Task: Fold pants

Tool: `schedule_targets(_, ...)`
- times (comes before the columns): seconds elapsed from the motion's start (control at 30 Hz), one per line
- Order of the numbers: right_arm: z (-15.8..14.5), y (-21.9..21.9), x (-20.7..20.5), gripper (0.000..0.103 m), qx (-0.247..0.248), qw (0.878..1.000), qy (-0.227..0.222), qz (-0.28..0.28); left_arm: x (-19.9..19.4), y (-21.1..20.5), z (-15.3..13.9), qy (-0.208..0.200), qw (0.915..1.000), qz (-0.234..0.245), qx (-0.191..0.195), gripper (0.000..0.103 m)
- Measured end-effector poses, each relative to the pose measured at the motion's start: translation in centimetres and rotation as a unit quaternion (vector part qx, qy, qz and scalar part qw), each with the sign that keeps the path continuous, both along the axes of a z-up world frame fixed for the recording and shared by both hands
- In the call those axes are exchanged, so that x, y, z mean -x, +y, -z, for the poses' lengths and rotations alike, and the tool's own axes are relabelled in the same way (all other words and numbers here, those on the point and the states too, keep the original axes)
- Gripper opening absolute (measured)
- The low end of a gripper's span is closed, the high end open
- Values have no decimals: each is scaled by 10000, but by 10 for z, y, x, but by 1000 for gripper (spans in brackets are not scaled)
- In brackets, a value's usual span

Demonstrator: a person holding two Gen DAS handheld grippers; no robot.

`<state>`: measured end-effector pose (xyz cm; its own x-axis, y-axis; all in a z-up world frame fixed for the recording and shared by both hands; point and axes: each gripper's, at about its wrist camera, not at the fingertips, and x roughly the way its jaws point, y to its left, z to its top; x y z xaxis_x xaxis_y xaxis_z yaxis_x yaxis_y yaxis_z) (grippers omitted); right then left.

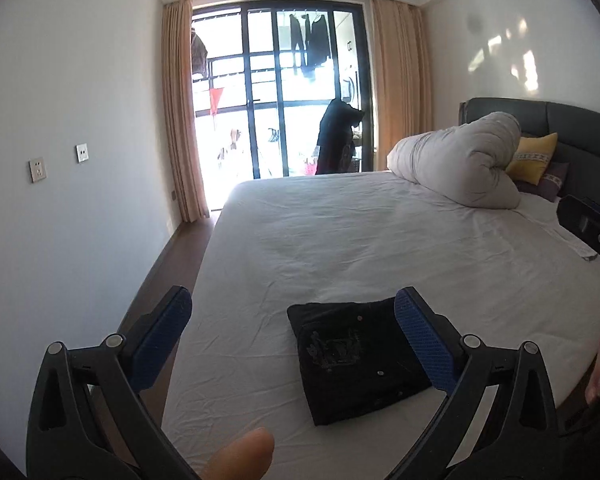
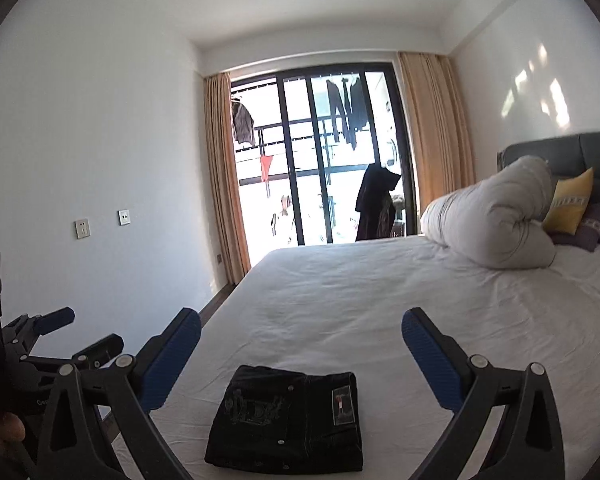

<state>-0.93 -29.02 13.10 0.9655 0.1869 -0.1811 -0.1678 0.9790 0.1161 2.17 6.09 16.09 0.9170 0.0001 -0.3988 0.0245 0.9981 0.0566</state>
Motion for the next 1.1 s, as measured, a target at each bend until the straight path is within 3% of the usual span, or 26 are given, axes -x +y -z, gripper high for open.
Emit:
schedule_targets(0.1,-18,13,16,103,314,9995,24,58,5,-1,-3,428,9989,-78,145,103)
schedule_targets(0.2,-12,22,11,103,553,9966,572,236,10,-4,1,734,9970,-77,222,103)
schedule_targets(0.5,35,22,2,103,217,9806,1923,303,-16,-12,56,1700,9847,-140,360,103)
schedule_targets(0.77,46,27,-6,103,191,9716,2334,342,-33,-9,77,1945,9799,-145,422,103)
schedule_targets(1.1,51,38,-10,103,273,9666,2528,318,-43,-5,87,2129,9760,-160,432,103)
